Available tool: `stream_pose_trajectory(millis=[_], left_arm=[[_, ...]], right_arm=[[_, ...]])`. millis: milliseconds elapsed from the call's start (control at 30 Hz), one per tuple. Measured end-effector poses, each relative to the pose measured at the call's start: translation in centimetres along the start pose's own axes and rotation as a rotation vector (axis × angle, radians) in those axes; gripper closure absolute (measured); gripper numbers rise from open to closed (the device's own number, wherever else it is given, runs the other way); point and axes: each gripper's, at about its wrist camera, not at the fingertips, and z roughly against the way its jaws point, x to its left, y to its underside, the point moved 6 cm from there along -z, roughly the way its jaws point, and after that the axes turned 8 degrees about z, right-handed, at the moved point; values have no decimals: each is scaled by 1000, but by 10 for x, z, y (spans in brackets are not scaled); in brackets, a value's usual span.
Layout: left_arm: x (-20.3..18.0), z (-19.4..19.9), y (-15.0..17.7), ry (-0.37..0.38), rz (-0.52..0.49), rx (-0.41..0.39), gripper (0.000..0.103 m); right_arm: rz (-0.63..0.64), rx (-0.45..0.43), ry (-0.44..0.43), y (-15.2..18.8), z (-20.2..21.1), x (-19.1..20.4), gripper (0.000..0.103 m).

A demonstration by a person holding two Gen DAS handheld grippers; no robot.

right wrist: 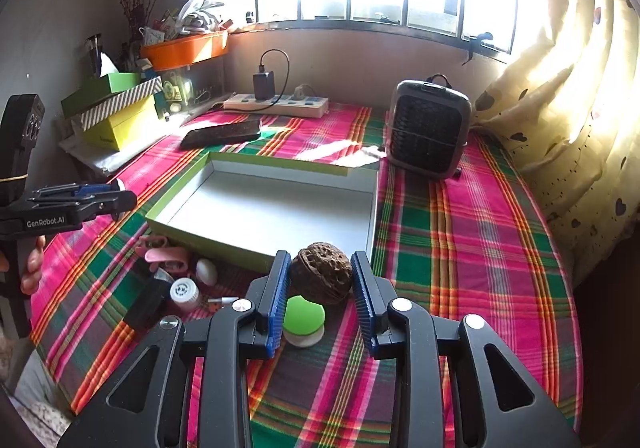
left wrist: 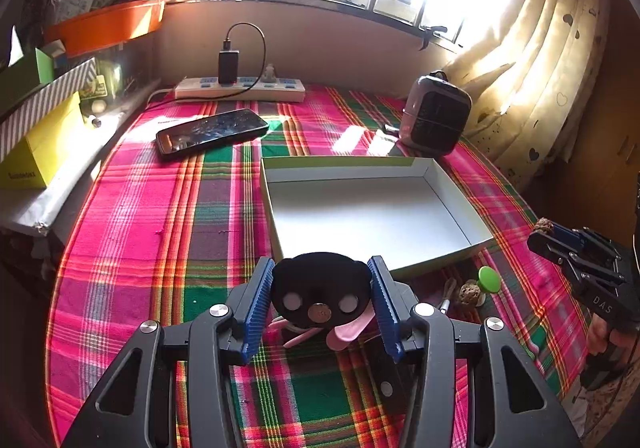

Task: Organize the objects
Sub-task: 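Lift the phone grip and walnut and carry both over the box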

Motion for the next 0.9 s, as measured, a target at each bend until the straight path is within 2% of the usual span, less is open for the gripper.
stream_pose_trajectory(millis=[433, 900], left_arm=[[-10, -17, -26, 18, -4, 3, 57], [-10, -65, -52, -4, -15, 55, 57]], right_arm=[[12, -18, -24, -41, -14, -11, 71], [21, 55, -62, -67, -78, -21, 71]])
